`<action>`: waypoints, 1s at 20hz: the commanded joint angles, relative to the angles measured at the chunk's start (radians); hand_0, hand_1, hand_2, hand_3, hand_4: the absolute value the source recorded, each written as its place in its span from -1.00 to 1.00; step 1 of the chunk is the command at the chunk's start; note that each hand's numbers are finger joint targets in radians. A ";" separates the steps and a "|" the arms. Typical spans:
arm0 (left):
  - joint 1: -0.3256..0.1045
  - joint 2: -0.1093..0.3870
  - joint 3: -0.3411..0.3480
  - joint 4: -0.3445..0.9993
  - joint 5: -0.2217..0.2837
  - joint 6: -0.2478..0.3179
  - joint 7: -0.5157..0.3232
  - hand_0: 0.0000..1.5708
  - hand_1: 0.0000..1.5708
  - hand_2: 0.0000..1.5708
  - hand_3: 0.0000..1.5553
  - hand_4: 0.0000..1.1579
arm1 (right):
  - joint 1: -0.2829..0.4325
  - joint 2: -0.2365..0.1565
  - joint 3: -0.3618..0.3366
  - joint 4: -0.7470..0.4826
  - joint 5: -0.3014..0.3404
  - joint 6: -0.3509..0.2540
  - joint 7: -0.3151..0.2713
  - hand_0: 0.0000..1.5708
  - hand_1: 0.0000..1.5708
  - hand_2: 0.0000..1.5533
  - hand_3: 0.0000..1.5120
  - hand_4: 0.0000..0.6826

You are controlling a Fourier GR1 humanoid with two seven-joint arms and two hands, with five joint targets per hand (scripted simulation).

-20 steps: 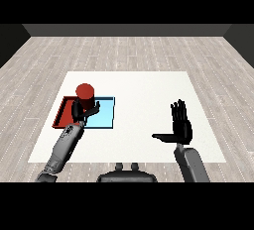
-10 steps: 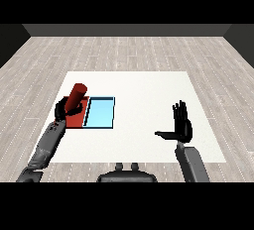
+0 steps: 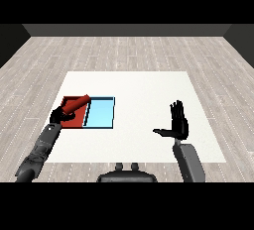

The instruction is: Pick the red can and put it in the red box

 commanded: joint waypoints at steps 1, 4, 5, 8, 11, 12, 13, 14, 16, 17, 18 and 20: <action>-0.034 -0.047 -0.009 0.172 -0.034 -0.017 -0.020 0.23 0.23 0.16 -1.00 0.25 | -0.056 0.051 0.017 0.080 0.034 -0.030 -0.036 -1.00 -1.00 -1.00 -1.00 -1.00; -0.079 -0.046 0.002 0.236 -0.038 -0.092 -0.062 0.12 0.12 0.18 0.00 -0.11 | -0.079 0.040 -0.003 0.129 0.026 -0.002 -0.050 -1.00 -1.00 -1.00 -1.00 -1.00; -0.068 -0.051 -0.018 0.243 -0.052 -0.147 -0.067 -0.67 -0.67 -0.27 -0.36 0.11 | -0.077 0.053 -0.015 0.128 0.028 -0.020 -0.072 -1.00 -1.00 -1.00 -1.00 -1.00; -0.080 -0.007 -0.052 0.308 -0.096 -0.212 -0.039 -1.00 -1.00 -1.00 -1.00 -1.00 | -0.111 0.044 -0.025 0.167 0.022 0.003 -0.074 -1.00 -1.00 -1.00 -1.00 -1.00; -0.171 -0.038 0.012 0.321 -0.049 -0.131 -0.003 -1.00 -1.00 -1.00 -1.00 -1.00 | -0.043 0.085 0.019 0.160 0.053 0.003 -0.136 -1.00 -1.00 -1.00 -1.00 -1.00; -0.101 -0.050 0.068 0.284 0.005 -0.081 -0.118 -1.00 -1.00 -1.00 -1.00 -1.00 | -0.096 0.057 -0.011 0.121 0.019 -0.007 -0.041 -1.00 -1.00 -1.00 -1.00 -1.00; -0.104 0.022 0.126 0.234 0.067 -0.168 -0.189 -1.00 -1.00 -1.00 -1.00 -1.00 | -0.041 0.053 0.004 0.136 0.025 0.029 -0.094 -1.00 -1.00 -1.00 -1.00 -1.00; -0.112 0.009 0.174 0.191 0.116 -0.164 -0.234 -1.00 -1.00 -1.00 -1.00 -1.00 | -0.052 0.029 -0.034 0.123 -0.019 0.058 -0.079 -1.00 -1.00 -1.00 -1.00 -1.00; -0.114 -0.030 0.263 0.123 0.209 -0.206 -0.344 -1.00 -1.00 -1.00 -1.00 -1.00 | -0.073 0.049 -0.020 0.099 -0.016 0.041 -0.071 -1.00 -1.00 -1.00 -1.00 -1.00; -0.106 -0.035 0.275 0.072 0.227 -0.277 -0.423 0.30 0.30 0.22 -1.00 -1.00 | -0.078 0.051 -0.028 0.105 -0.019 0.036 -0.072 -1.00 -1.00 -1.00 -1.00 -1.00; -0.112 -0.065 0.287 0.039 0.245 -0.313 -0.472 -0.40 -0.40 -0.40 -1.00 -1.00 | -0.056 0.032 -0.036 0.121 -0.023 0.060 -0.081 -1.00 -1.00 -1.00 -1.00 -1.00; -0.125 -0.137 0.344 -0.039 0.326 -0.408 -0.547 -1.00 -1.00 -1.00 -1.00 -1.00 | -0.056 0.039 -0.008 0.134 0.000 0.066 -0.095 -1.00 -1.00 -1.00 -1.00 -1.00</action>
